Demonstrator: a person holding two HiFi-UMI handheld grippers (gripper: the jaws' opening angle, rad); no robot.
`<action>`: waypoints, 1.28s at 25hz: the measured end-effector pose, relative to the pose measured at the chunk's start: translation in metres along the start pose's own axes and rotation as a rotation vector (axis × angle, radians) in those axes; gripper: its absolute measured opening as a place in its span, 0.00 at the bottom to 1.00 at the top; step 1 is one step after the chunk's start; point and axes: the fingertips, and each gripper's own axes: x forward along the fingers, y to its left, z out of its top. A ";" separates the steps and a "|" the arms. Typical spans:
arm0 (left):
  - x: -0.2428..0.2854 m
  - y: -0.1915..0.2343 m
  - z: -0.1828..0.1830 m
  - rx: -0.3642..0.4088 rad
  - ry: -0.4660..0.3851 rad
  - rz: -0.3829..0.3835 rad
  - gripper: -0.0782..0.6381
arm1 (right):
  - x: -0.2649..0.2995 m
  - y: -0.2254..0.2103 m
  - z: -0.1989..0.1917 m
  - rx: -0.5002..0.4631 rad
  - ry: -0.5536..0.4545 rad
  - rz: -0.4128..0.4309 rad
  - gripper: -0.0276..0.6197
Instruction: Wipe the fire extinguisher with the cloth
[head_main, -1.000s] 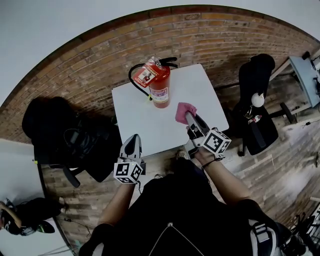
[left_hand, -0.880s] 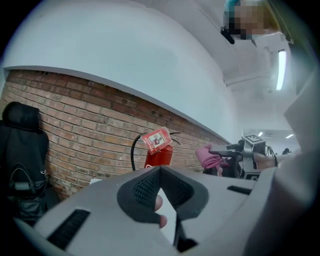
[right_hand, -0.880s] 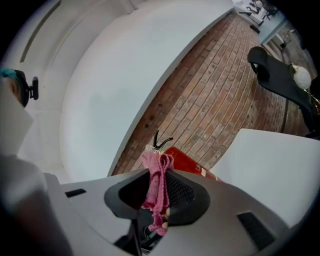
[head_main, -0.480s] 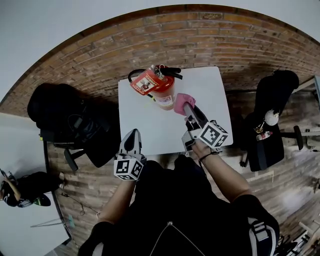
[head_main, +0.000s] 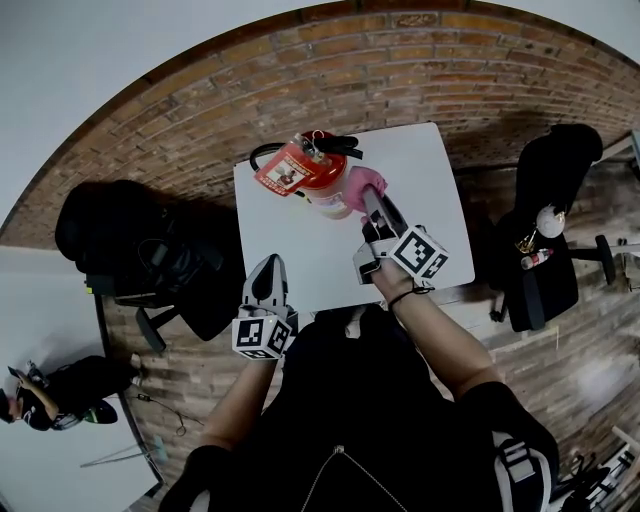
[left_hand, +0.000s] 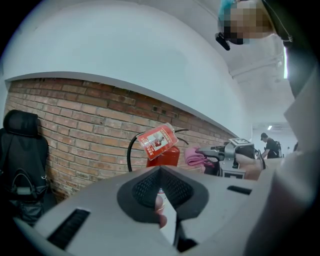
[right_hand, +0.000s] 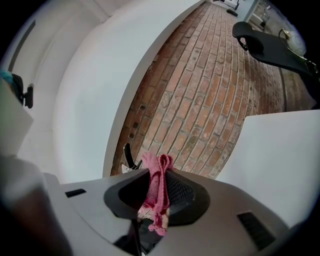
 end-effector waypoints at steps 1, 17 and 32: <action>0.000 0.002 0.000 -0.005 0.000 0.001 0.15 | 0.002 0.000 0.000 0.001 -0.008 -0.002 0.20; -0.003 0.013 -0.017 -0.055 0.002 0.022 0.15 | 0.023 -0.023 -0.012 0.035 -0.042 -0.005 0.20; -0.006 0.006 -0.031 -0.013 0.052 0.020 0.15 | 0.025 -0.062 -0.029 0.083 -0.047 -0.032 0.20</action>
